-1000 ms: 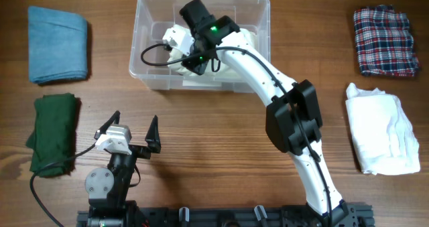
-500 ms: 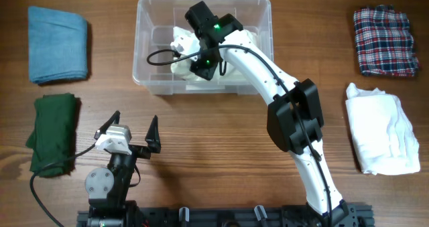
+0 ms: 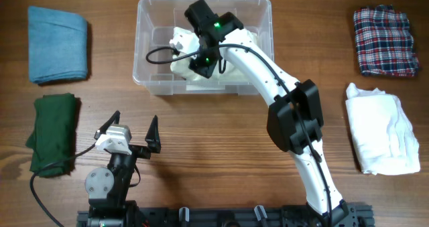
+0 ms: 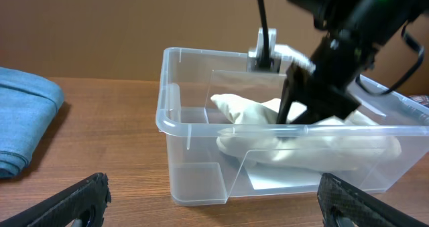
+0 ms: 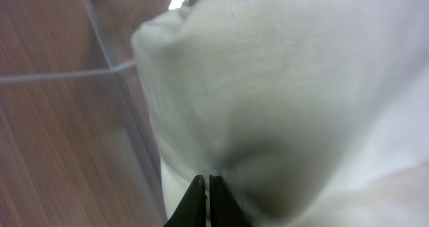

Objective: Pack container
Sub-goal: 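Press the garment down again and lift the right gripper out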

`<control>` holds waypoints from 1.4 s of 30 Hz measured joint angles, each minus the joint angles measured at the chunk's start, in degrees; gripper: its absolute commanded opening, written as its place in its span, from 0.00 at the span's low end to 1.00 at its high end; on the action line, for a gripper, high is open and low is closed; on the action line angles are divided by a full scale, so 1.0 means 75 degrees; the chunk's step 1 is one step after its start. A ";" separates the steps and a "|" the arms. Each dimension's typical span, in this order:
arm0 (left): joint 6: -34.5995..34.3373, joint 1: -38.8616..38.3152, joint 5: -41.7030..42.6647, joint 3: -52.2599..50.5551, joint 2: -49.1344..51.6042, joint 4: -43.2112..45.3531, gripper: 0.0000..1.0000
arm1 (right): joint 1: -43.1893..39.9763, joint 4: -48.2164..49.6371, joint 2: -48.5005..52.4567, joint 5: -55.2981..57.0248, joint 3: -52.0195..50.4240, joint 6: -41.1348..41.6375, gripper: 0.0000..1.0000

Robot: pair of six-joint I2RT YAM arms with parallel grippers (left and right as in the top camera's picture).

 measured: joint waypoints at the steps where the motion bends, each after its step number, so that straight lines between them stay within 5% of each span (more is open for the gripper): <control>1: 0.0000 0.0000 0.0000 0.0000 0.0000 0.0000 1.00 | 0.0000 -0.0023 0.0000 0.0020 0.0192 0.0000 0.04; 15: 0.0000 0.0000 0.0000 0.0000 0.0000 0.0000 1.00 | -0.0201 -0.0315 0.0000 0.0140 0.0688 0.0093 0.04; 29: 0.0000 0.0000 0.0000 0.0000 0.0000 0.0000 1.00 | -0.0242 0.0498 0.0000 0.0064 -0.0927 0.0189 0.04; 42: 0.0000 0.0000 0.0000 0.0000 0.0000 0.0000 1.00 | -0.0318 0.0708 0.0000 0.0041 -0.0828 0.0233 0.04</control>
